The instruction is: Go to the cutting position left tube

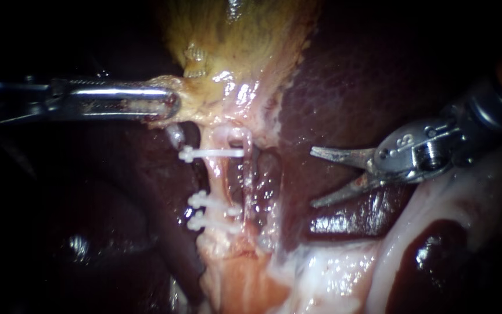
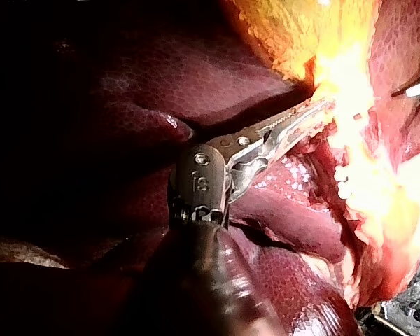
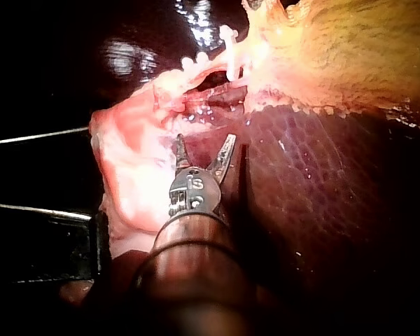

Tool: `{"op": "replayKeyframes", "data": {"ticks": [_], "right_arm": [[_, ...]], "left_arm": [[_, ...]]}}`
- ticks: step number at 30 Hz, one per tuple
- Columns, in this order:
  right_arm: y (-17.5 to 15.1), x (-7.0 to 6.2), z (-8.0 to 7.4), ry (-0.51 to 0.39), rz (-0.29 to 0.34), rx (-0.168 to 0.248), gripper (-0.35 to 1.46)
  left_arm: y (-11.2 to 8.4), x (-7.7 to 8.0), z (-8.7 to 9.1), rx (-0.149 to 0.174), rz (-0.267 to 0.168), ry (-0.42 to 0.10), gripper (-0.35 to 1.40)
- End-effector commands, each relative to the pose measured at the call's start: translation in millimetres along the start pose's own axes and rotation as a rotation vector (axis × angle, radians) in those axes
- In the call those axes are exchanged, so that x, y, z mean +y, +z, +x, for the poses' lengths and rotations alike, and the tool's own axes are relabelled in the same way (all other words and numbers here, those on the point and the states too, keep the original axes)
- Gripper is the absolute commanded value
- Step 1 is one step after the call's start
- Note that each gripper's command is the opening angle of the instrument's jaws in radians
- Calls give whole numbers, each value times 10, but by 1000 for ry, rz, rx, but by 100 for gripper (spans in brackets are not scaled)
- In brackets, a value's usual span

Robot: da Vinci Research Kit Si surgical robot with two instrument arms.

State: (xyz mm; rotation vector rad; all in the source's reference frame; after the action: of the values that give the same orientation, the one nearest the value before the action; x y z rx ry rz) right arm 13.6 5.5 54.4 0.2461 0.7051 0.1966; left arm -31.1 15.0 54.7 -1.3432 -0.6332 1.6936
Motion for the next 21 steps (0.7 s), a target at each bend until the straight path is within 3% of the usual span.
{"op": "replayKeyframes", "data": {"ticks": [1,5,11,14,21], "right_arm": [[0,1,1,2,7,2,141],[-1,3,4,6,23,14,141],[0,6,15,13,90,68,140],[8,2,26,34,182,121,140],[39,-12,53,110,277,163,140]], "left_arm": [[-5,3,3,-1,-5,-2,-35],[-25,12,16,-8,-17,-10,-35],[-52,19,31,15,-11,-16,-35],[-52,19,30,15,-11,-15,-35],[-48,21,29,17,-8,-15,-35]]}}
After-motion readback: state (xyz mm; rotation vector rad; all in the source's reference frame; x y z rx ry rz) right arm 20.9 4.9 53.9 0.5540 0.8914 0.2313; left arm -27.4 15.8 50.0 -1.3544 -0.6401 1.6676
